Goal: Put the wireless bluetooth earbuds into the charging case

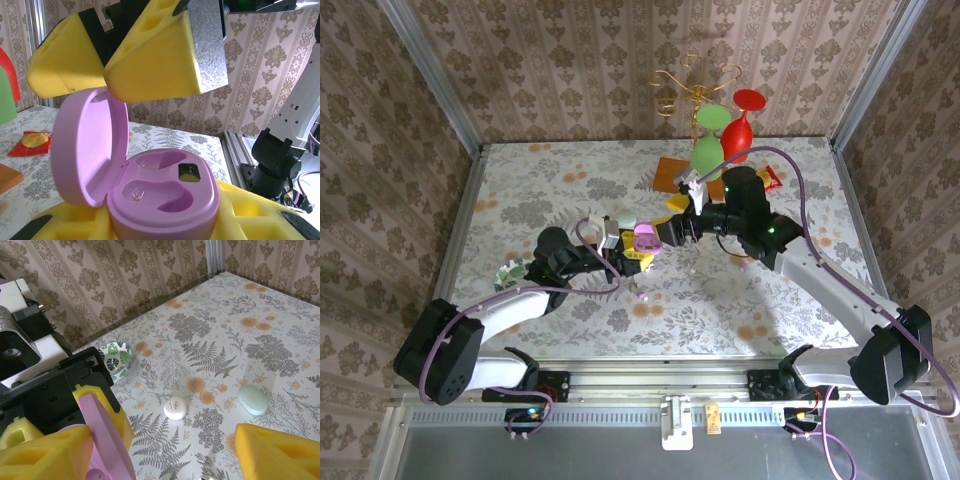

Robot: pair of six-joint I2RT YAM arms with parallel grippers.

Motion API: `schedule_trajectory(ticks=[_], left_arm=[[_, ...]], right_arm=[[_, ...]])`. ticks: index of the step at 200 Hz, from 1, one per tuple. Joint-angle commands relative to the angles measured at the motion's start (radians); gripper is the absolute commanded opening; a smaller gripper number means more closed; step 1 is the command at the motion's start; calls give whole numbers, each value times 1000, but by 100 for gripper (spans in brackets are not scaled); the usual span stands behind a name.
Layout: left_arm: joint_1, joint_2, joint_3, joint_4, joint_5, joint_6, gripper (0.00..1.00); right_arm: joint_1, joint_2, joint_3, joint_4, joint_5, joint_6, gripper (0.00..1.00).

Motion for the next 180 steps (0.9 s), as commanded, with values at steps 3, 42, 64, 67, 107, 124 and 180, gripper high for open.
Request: schedule_trajectory(ticks=[3, 42, 64, 67, 107, 124, 180], left_arm=[[-14, -3, 29, 110, 53, -9, 26], [-12, 10, 30, 111, 37, -18, 26], [-13, 15, 30, 124, 36, -27, 26], [-13, 17, 32, 125, 36, -27, 26], [-13, 23, 35, 141, 48, -43, 26], [-13, 26, 36, 153, 58, -53, 26], [-13, 38, 36, 158, 50, -50, 27]], right_arm=[[-8, 12, 25, -58, 51, -9, 75], [-8, -27, 6, -36, -69, -40, 78], [-7, -32, 2, -39, -77, -55, 77], [-6, -31, 3, -41, -73, -58, 77], [1, -8, 14, -67, -23, -78, 61], [3, -2, 18, -62, -28, -78, 50], [7, -25, 1, -47, -116, -129, 8]])
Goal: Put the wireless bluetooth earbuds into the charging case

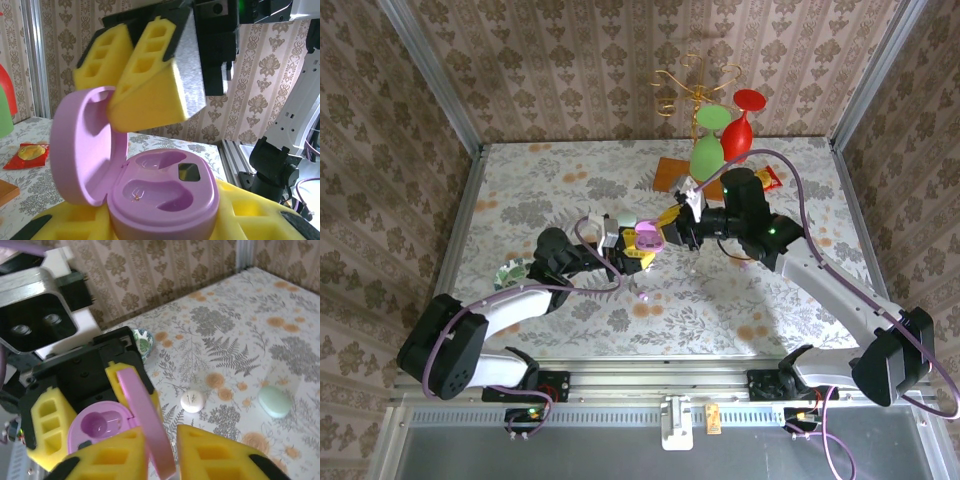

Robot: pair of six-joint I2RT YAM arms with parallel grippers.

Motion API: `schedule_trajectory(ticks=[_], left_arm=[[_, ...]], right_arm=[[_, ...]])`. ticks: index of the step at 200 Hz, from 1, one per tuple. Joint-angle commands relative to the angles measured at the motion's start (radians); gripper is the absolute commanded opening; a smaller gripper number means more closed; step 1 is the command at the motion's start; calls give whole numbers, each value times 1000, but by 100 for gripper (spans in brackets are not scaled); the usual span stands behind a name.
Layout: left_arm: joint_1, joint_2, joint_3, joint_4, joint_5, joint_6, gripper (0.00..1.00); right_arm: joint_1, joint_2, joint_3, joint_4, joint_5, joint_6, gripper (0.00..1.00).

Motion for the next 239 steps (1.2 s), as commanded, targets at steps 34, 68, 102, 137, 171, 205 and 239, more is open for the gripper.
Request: schedule_trajectory(ticks=[34, 68, 102, 137, 171, 205, 239], left_arm=[[-7, 22, 35, 89, 41, -17, 29], [-5, 35, 35, 103, 24, -29, 45], [-6, 32, 35, 106, 15, -35, 58], [-6, 36, 42, 106, 14, -44, 66], [-6, 42, 48, 104, -7, -63, 74], [-6, 52, 56, 95, -27, -93, 74], [-6, 63, 57, 109, -35, -109, 71]], right_arm=[[-5, -34, -25, 34, -26, -27, 0], [2, -50, -43, 72, 12, -22, 0], [13, -75, -56, 82, 108, -38, 0], [39, -91, -62, 94, 187, -56, 0], [87, -101, -61, 91, 302, -100, 0], [109, -105, -63, 98, 359, -118, 0], [117, -114, -70, 115, 381, -123, 0]])
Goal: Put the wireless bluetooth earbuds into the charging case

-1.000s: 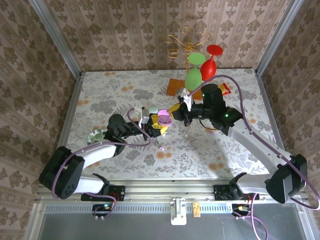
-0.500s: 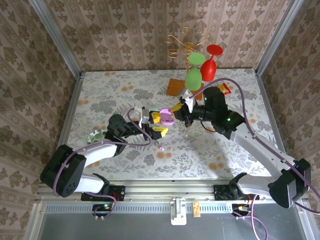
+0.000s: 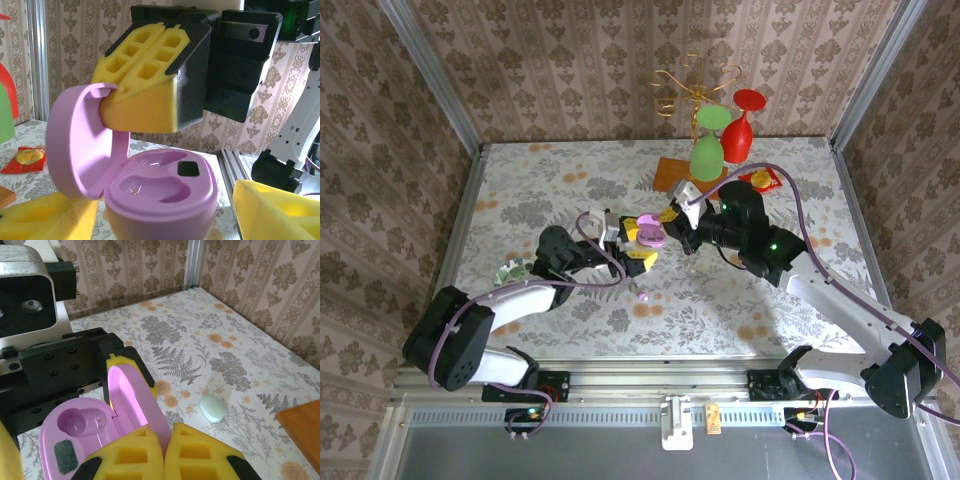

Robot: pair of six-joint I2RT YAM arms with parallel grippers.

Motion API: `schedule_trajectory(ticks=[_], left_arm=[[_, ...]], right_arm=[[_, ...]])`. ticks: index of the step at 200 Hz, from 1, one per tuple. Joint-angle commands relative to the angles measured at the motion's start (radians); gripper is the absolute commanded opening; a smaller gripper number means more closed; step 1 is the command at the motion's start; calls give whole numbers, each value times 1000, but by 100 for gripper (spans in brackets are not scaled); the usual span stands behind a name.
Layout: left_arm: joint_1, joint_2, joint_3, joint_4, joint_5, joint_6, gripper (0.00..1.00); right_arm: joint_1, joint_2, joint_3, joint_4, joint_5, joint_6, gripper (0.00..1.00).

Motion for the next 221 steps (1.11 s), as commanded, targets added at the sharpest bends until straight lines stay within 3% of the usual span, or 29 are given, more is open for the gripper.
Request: schedule_trajectory(ticks=[1, 22, 81, 105, 154, 221], left_arm=[[-5, 10, 31, 38, -12, -34, 71], [-5, 8, 33, 42, -25, -37, 66], [-5, 12, 33, 52, -28, -27, 66], [-5, 15, 36, 57, -25, -25, 60], [-5, 19, 39, 58, -21, -30, 64], [-5, 22, 40, 60, -24, -31, 58]], right_arm=[[9, -32, -17, 52, 49, -26, 0], [9, -33, -24, 59, 41, -27, 0], [9, -28, -21, 53, 16, -25, 0], [9, -24, -17, 50, 9, -29, 0], [9, -22, -15, 39, 9, -35, 0], [9, -13, -11, 26, 2, -43, 0]])
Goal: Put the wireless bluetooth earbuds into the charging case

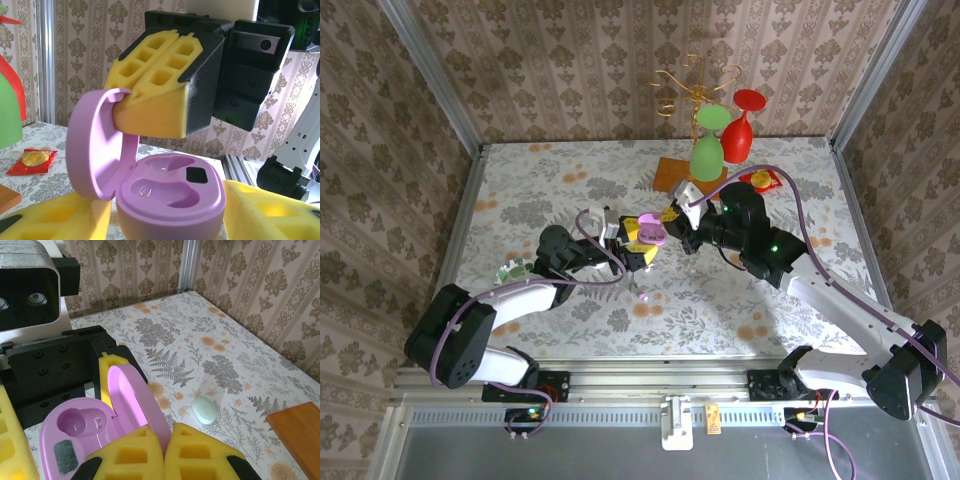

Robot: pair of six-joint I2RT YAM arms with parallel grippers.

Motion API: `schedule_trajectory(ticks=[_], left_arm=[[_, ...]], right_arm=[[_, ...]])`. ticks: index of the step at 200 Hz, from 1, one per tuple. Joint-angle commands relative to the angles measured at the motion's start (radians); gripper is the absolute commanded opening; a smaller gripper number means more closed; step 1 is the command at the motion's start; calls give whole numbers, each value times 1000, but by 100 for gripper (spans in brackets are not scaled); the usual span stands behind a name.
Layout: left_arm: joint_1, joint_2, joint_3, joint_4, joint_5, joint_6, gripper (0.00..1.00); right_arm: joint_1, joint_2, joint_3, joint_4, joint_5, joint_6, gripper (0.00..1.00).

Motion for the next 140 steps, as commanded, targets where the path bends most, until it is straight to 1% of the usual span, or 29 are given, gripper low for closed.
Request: schedule_trajectory(ticks=[1, 15, 47, 79, 89, 98, 117, 123, 124, 129, 135, 140], left_arm=[[-5, 11, 33, 41, -1, -16, 59], [-5, 13, 33, 41, 0, -15, 55], [-5, 22, 33, 49, 6, -19, 42], [-5, 32, 33, 65, 9, -23, 34], [-5, 33, 33, 67, 11, -20, 32], [-5, 33, 31, 67, 13, -14, 30], [-3, 33, 25, 67, 13, 3, 30], [-2, 33, 24, 67, 14, 8, 30], [-2, 33, 23, 67, 14, 9, 30], [0, 32, 21, 67, 13, 13, 30], [2, 31, 18, 68, 13, 18, 30], [3, 30, 15, 67, 12, 22, 30]], right_arm=[[7, -3, 2, 8, -15, -24, 0], [9, -4, 2, 9, -17, -21, 0], [9, -5, 2, 9, -20, -23, 0], [9, -11, -1, 9, -14, -21, 0], [9, -16, -4, 15, -13, -15, 2], [9, -21, -6, 22, -15, -6, 6], [7, -36, -10, 36, -22, 16, 19], [6, -40, -11, 40, -25, 23, 25], [5, -42, -12, 42, -26, 26, 27], [4, -46, -13, 45, -30, 32, 30], [3, -53, -15, 50, -36, 41, 37], [1, -60, -19, 55, -42, 48, 44]])
